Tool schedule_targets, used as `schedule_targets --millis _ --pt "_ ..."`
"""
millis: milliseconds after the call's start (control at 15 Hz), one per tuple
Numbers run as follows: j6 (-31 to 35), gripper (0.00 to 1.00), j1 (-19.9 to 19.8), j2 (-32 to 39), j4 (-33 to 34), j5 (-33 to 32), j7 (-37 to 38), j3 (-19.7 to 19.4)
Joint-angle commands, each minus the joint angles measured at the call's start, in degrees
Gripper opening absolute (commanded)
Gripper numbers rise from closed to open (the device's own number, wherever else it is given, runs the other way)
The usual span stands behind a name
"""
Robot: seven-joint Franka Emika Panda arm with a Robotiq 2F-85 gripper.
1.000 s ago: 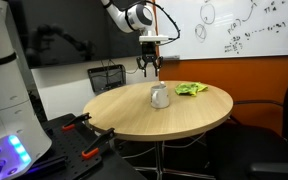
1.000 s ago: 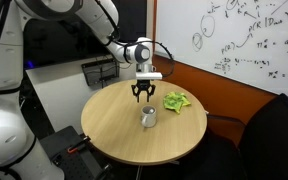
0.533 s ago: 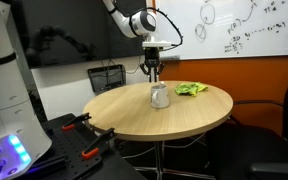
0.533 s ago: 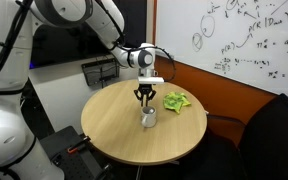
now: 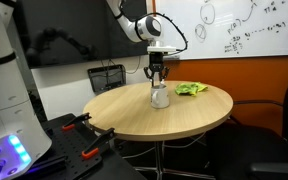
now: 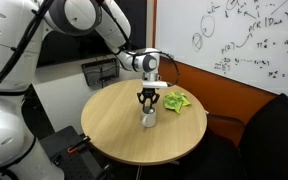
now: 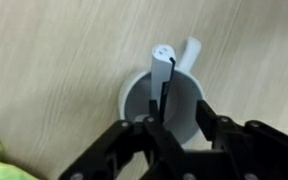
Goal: Remove the marker from the mug.
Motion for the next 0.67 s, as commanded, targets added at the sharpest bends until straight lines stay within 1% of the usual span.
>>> schedule_targets --millis 0,133,200,267,600 --pt "-3.64 0.57 -0.96 1.91 3.24 -0.89 -0.81 0.82" --pt "-4.72 0.58 -0.98 2.59 4.02 -1.35 -0.74 0.67" --pt "-5.02 0.61 -0.82 2.91 4.29 -1.98 -0.27 0.41" --pt "-5.18 0.59 -0.75 3.16 4.45 -2.56 0.13 0.23" --pt "-6.35 0.59 -0.65 4.51 5.73 -4.85 0.46 -0.08"
